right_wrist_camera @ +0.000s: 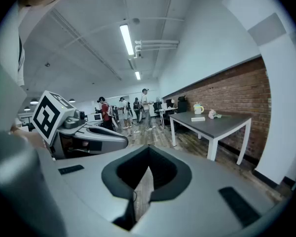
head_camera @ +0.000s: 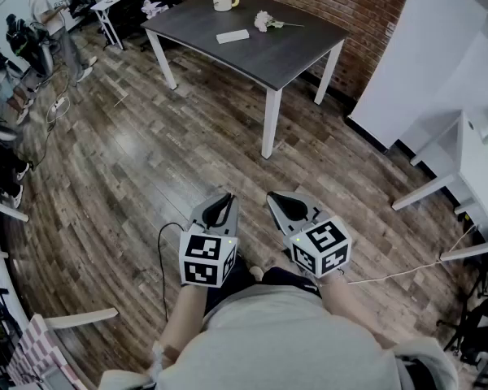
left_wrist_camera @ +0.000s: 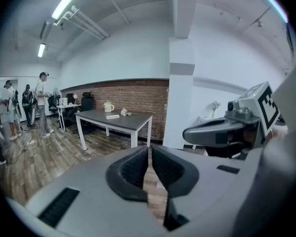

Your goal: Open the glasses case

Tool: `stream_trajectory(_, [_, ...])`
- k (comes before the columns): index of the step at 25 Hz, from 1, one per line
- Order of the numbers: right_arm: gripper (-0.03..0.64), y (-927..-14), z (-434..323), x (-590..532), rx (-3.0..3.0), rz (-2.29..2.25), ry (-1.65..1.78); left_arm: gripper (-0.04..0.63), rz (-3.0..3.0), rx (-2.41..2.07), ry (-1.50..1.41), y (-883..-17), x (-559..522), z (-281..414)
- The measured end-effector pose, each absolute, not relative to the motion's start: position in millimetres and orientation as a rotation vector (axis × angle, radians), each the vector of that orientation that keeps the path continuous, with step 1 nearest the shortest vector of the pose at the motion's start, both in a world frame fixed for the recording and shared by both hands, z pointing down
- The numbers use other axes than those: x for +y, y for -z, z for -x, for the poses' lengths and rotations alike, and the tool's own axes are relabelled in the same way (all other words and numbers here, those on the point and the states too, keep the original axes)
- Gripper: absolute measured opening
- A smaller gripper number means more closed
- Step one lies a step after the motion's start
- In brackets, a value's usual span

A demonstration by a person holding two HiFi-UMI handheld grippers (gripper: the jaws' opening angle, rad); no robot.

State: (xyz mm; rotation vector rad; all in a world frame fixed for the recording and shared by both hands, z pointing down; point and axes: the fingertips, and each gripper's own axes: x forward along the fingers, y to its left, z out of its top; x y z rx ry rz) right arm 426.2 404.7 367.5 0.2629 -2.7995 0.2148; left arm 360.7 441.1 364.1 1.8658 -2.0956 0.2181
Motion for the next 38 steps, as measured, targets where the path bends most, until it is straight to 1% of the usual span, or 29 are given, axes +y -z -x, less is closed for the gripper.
stream_trajectory(12, [0.006, -368, -424, 413, -2.815, -0.23, -0.269, 0.041, -1.833, -2.109, -0.167, -367, 450, -361])
stream_trajectory(19, [0.006, -369, -427, 417, -2.843, -0.195, -0.385, 0.043, -1.83, -2.115, -0.176, -371, 448, -365])
stream_trajectory(28, [0.006, -378, -412, 411, -2.834, -0.163, -0.476, 0.046, -1.888, -2.093, -0.219, -364, 434, -340])
stream_trajectory(29, [0.006, -380, -409, 410, -2.83, -0.155, -0.492, 0.054, -1.893, -2.084, -0.212, -364, 432, -337])
stream_trajectory(31, [0.006, -381, -401, 404, -2.826, -0.159, -0.516, 0.123, -1.907, -2.069, -0.2, -364, 426, -331])
stream_trajectory(34, [0.008, -382, -383, 389, -2.827, -0.169, -0.549, 0.13, -1.919, -2.083, -0.204, -365, 412, -314])
stream_trajectory(36, [0.008, -382, -369, 377, -2.836, -0.158, -0.623, 0.171, -1.924, -2.073, -0.228, -368, 401, -299])
stream_trajectory(38, [0.008, -381, -353, 362, -2.848, -0.163, -0.651, 0.179, -1.933, -2.065, -0.257, -371, 388, -282])
